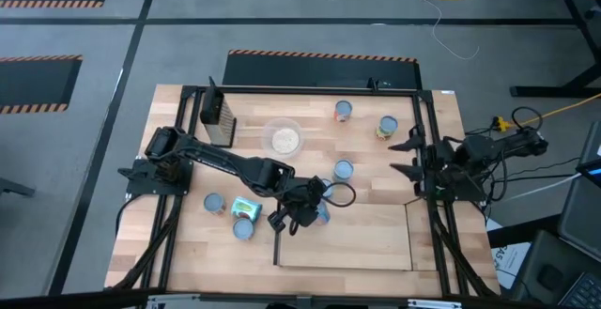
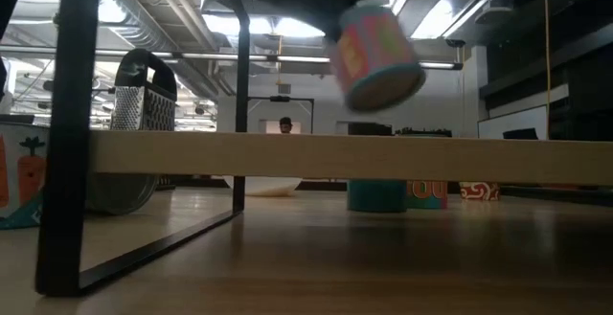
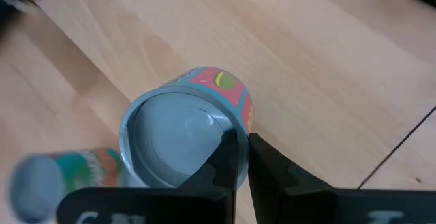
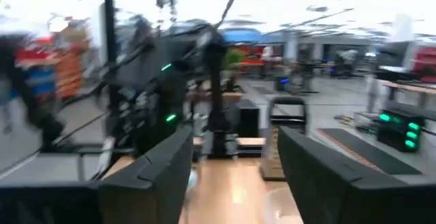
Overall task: Pick and place cans onto a shelf
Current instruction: Put the canned corn on the shelf
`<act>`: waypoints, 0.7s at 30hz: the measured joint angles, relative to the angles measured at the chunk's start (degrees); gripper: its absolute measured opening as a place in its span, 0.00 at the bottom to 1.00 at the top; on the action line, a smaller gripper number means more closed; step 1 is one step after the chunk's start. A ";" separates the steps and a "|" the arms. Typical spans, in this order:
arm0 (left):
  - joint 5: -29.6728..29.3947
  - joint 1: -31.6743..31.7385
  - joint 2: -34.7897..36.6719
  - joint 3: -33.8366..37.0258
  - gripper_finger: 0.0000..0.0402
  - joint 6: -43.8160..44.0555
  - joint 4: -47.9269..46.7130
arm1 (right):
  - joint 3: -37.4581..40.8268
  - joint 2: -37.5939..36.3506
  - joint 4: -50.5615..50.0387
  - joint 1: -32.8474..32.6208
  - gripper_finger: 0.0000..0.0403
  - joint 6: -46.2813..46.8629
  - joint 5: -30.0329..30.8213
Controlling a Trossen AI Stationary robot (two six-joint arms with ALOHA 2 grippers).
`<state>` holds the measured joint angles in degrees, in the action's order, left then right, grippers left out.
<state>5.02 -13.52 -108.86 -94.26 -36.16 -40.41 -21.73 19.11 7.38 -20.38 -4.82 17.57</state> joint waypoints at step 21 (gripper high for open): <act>0.44 1.77 0.06 -4.53 0.03 -1.91 -1.37 | -28.68 42.17 -22.58 5.50 0.54 -5.69 -19.82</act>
<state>5.45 -11.75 -108.79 -98.78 -38.06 -41.78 -50.42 61.28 -15.21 -14.88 -10.51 -2.25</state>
